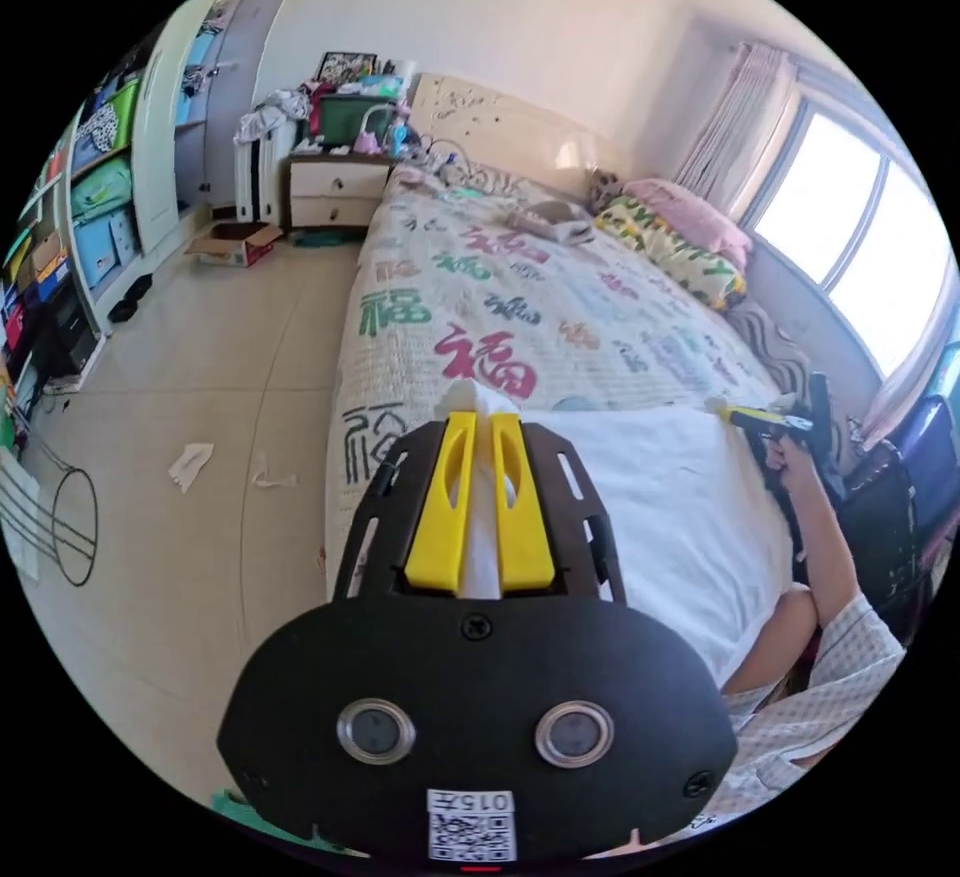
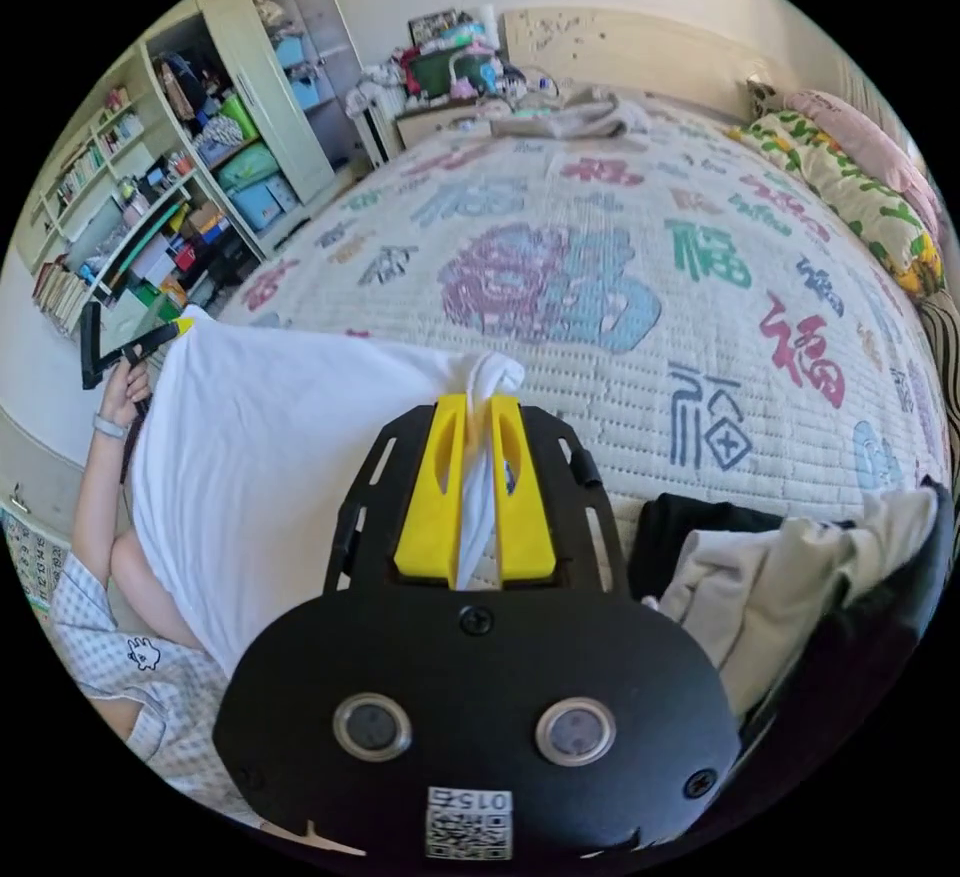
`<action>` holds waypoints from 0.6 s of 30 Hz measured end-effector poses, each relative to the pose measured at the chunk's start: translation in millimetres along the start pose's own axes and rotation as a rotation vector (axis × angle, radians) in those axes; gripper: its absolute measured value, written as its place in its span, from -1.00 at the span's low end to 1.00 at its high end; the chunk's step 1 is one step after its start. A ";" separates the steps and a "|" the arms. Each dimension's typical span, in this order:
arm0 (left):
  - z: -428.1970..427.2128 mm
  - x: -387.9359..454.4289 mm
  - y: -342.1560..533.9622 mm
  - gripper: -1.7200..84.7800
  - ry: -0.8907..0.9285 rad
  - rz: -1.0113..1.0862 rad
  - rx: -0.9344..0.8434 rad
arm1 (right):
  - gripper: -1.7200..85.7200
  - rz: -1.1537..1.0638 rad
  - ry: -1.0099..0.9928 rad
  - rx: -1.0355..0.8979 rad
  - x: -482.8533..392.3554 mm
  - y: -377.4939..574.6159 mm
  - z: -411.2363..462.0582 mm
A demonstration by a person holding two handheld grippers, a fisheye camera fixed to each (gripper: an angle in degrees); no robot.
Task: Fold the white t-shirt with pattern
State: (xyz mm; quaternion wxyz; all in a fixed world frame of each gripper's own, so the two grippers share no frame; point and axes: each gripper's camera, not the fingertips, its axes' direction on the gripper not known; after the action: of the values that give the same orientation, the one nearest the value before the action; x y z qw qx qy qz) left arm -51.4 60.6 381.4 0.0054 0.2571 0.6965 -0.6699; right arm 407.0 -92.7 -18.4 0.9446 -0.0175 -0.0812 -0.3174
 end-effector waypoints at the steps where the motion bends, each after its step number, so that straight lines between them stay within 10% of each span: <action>1: 7.3 -4.9 2.9 -0.82 -0.059 -0.022 -0.054 | -0.82 0.029 -0.036 0.028 2.6 0.5 -4.6; 9: -93.9 -42.0 59.2 -0.79 0.108 0.001 0.060 | -0.85 0.061 -0.129 0.327 -16.5 32.9 -73.5; 18: -194.0 -45.8 185.6 -0.77 0.272 0.101 0.025 | -0.78 -0.509 -0.248 0.205 -251.8 -20.1 -35.4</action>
State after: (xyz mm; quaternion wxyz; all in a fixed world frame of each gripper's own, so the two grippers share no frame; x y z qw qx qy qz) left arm 121.5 220.6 244.7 -0.0586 0.3804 0.6685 -0.6363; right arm 202.2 38.6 -95.2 0.8145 0.0603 -0.2294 -0.5294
